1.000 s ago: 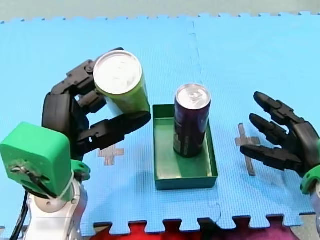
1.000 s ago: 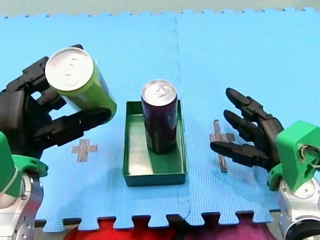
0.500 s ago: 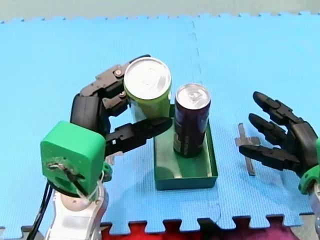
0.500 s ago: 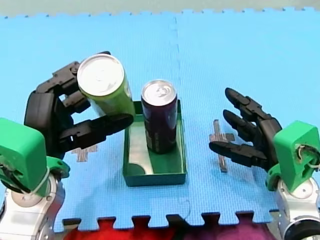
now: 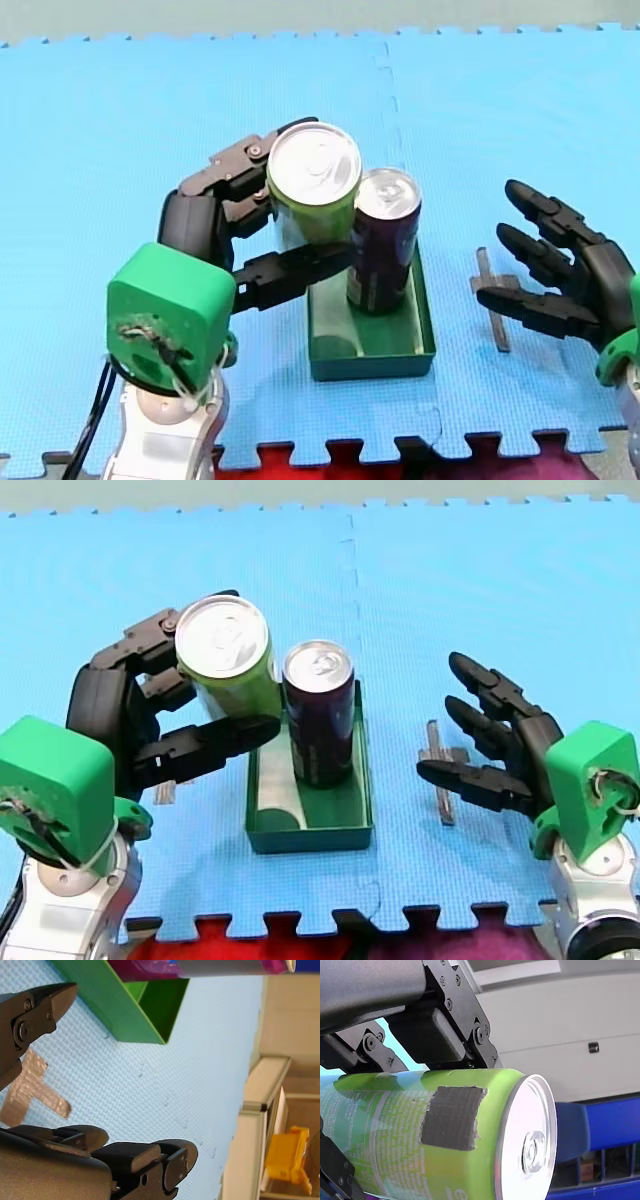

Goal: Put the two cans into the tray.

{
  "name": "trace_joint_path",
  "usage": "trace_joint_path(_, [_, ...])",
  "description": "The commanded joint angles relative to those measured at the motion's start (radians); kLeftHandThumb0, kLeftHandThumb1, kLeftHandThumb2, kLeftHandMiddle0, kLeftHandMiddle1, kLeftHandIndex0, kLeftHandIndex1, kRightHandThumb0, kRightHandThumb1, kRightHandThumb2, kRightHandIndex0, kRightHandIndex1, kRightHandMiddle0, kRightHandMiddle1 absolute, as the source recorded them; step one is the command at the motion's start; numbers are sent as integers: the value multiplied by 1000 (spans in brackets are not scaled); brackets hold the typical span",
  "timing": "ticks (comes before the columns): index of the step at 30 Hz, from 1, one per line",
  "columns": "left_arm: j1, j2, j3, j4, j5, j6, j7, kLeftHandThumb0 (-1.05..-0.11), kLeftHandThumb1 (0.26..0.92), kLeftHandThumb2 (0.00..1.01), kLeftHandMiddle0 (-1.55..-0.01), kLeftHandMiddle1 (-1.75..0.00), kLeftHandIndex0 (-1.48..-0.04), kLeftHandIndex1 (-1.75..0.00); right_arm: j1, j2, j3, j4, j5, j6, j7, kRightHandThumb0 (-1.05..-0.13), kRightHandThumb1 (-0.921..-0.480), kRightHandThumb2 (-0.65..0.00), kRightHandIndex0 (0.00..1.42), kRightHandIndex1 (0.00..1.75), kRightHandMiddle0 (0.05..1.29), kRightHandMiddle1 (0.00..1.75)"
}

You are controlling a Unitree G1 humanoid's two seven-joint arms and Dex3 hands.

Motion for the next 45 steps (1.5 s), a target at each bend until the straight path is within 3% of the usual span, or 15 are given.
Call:
trace_joint_path(1, [-1,2,-1,-10,-2,5,0,-390,734,1,-1415,-1,-1298,0,0,-4,-1,-5,4,-4,1,-753,-666,0,409,0,361,1])
trace_joint_path(19, [15,-5,0,-19,-13,59,-3,-386,735,0,-1413,0,-1300,0,3,-7,-2,-5,3,-7,-1,-753,-667,0,412,1,362,0])
trace_joint_path(25, [19,-13,5,-45,-30,123,-3,-388,735,1,-1412,0,-1299,0,3,-7,-3,-5,4,-8,0,-748,-666,0,413,1,362,0])
trace_joint_path(33, [-5,-14,47,3,-125,137,-53,-387,738,1,-1411,0,-1300,-1,6,-6,1,-6,1,-11,-2,-740,-665,0,411,0,363,0])
trace_joint_path(45, [-29,-18,52,6,-127,189,-36,-387,737,0,-1411,0,-1304,-1,10,-3,9,-2,-5,-7,-10,-731,-664,0,407,0,363,0])
